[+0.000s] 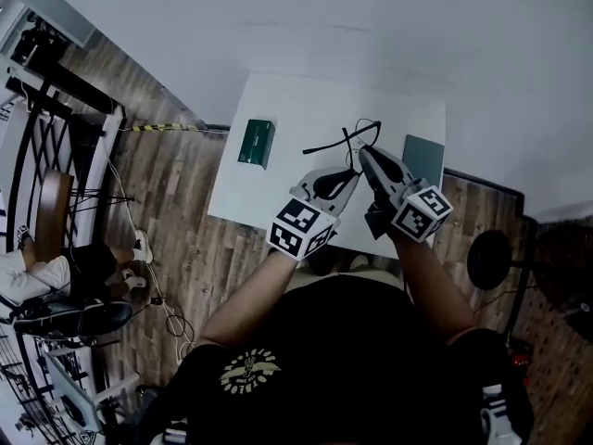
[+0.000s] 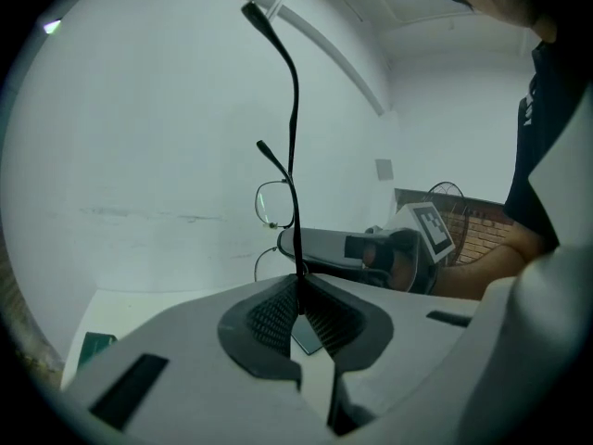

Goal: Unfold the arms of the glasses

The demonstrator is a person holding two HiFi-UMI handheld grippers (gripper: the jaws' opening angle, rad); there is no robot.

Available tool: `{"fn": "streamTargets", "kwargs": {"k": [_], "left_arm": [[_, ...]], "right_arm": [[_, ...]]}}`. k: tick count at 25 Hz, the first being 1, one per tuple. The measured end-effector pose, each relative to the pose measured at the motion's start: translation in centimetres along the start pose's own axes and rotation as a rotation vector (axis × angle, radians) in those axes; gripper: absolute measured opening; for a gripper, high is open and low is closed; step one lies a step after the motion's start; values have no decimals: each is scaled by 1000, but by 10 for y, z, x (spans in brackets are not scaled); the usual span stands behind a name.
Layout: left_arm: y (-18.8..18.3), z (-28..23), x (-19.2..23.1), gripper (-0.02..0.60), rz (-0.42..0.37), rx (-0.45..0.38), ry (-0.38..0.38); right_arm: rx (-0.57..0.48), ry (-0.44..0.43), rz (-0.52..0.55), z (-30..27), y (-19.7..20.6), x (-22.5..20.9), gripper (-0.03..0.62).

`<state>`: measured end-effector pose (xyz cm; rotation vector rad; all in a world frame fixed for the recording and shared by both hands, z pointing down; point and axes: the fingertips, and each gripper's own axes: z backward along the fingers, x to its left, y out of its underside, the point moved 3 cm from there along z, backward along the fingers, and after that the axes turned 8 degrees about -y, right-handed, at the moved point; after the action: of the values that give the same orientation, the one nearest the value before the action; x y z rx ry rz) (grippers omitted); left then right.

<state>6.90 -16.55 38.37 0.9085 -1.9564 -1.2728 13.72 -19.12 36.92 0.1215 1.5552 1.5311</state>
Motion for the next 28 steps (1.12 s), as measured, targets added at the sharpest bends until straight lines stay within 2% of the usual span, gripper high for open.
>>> {"fn": "streamTargets", "kwargs": {"k": [7,12,17,24,28], "left_arm": [[0,29,31,26,-22,-39,47],[-1,64,62,26,-42,-83,82],[0,68,65,26,-70,-117,96],[1,74,66,25,-103,-163,110],[3,73,67,25,-93,-168,117]], "right_arm": [[-78,30,-73,-28,14,11,17],[-126,48,-110,-61,25,34,17],[-174,67,-168,-60,29,30,17],[-218,48,-244,-62,32,29,17],[-232,86,-332,-56,42,18,17]]}}
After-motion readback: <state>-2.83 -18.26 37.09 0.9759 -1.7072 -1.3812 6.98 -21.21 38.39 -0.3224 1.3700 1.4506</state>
